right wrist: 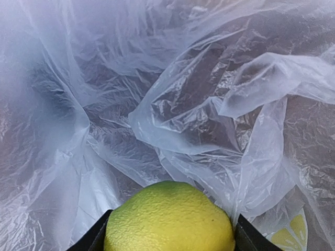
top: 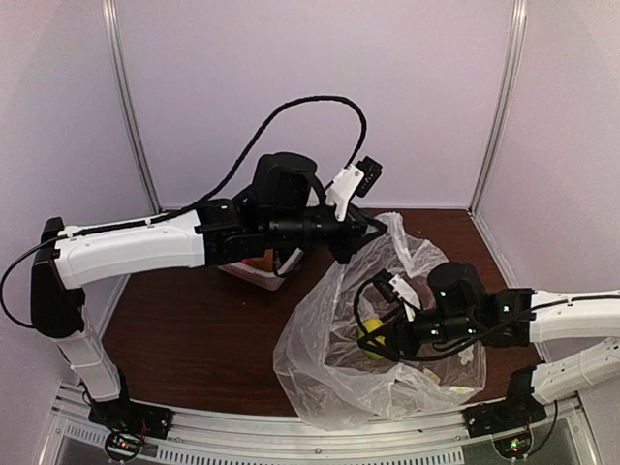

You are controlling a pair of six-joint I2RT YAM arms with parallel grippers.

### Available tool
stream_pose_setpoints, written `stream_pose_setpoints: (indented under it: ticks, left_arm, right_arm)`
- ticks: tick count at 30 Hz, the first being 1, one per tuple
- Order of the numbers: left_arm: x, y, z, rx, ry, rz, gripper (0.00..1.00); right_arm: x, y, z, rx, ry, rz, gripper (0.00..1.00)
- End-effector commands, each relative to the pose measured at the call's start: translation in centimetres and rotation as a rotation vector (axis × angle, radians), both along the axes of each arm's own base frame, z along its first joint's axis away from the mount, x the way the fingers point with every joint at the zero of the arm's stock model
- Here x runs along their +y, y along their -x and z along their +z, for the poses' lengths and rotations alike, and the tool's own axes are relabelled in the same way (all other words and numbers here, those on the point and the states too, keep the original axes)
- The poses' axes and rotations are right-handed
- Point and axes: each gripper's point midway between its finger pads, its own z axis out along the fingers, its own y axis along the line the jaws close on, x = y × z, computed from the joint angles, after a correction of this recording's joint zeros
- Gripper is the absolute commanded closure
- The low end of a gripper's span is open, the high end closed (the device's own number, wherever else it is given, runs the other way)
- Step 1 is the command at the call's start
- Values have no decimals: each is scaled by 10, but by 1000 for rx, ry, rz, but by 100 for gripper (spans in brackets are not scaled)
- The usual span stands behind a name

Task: Untie the knot of the plastic bag and take out the fruit
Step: Adjust the takeout bag at the center of the board.

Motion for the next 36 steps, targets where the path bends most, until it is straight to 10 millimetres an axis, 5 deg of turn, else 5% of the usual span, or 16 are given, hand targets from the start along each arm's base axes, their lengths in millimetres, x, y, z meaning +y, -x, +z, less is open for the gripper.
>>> stream_pose_setpoints:
  ticks: [1,5,9,15,20,30,35,36]
  left_arm:
    - [1,-18,-1,88,52,14,100]
    - [8,-30,-18,110,31,59,100]
    - [12,-35,-48,131,-29,90,100]
    - [18,-44,-79,142,-100,147,100]
    - [19,-48,-94,144,-121,160,100]
    - [76,-74,-127,192,-152,292,100]
    - [98,-87,-122,172,-142,361,100]
    - [98,-88,-119,166,-138,361,92]
  right_arm:
    - [3,22,12,-14,8,90,74]
    - [-4,18,33,-67,-26,42,74]
    - [-22,-5,74,-180,-123,-124,74]
    - [-33,-13,138,-293,-328,-207,72]
    - [-54,-31,165,-363,-370,-357,73]
    - [-94,-36,153,-397,-194,-468,72]
    - [-97,-29,139,-355,-189,-445,72]
    - [-94,-27,136,-346,-191,-429,72]
